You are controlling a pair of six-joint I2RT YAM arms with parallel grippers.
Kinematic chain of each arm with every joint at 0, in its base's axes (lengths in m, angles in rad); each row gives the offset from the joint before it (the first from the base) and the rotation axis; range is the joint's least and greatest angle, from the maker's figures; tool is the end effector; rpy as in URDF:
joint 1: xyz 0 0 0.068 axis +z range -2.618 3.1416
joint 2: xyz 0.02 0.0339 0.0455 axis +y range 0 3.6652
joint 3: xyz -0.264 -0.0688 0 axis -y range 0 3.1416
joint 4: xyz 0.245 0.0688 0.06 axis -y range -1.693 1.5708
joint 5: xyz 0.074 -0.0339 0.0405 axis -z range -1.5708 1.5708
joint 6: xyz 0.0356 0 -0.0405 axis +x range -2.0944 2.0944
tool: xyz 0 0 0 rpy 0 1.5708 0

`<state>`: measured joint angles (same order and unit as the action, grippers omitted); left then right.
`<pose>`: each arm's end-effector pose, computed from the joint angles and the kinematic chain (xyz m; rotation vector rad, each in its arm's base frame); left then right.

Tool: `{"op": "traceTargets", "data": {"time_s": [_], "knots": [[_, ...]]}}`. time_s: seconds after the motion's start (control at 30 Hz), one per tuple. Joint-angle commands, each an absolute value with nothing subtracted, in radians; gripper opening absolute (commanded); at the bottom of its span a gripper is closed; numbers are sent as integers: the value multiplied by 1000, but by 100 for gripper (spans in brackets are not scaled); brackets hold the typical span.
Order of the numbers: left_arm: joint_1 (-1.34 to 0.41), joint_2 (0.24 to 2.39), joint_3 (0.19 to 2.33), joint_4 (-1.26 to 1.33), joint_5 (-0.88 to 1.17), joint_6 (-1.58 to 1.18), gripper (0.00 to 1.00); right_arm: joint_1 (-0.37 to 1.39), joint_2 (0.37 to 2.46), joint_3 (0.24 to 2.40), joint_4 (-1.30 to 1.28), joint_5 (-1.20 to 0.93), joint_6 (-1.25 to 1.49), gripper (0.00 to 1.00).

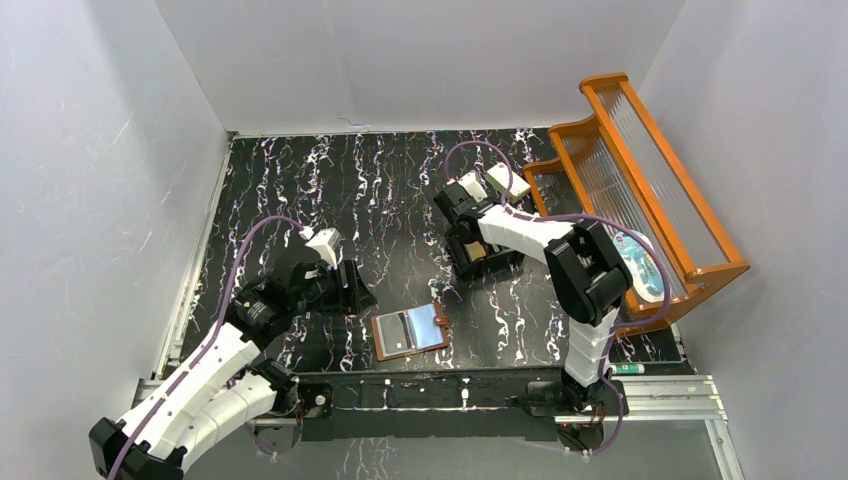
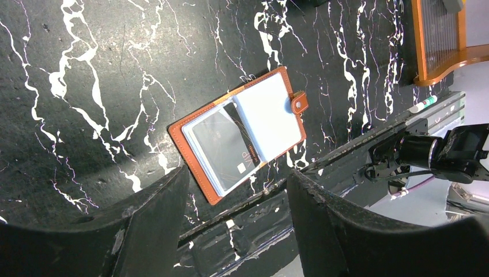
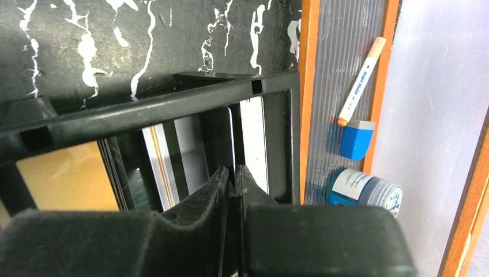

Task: Put the credit cards into the card holder
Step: Pick up the credit card from the storage box.

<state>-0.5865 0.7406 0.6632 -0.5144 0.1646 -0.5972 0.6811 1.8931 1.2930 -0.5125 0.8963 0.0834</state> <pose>0.1339 -0.0960 0.2716 0.0880 2.2806 -0.8338 0.3145 0.2191 0.1888 -0.4263 2.2507 -0.8175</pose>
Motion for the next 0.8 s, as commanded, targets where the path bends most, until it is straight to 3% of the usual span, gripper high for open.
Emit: {"op": "traceTargets", "data": {"time_s": [0.0, 0.3, 0.47, 0.77], "knots": [[-591, 729, 677, -533, 165, -600, 61, 678, 1782, 1344, -578, 843, 135, 15], [-590, 734, 675, -534, 196, -629, 60, 678, 1676, 1376, -635, 579, 187, 0], [-590, 733, 649, -516, 260, -709, 60, 678, 1602, 1402, -673, 455, 240, 0], [-589, 704, 554, -314, 391, -946, 55, 678, 1412, 1280, -510, 135, 312, 0]]}}
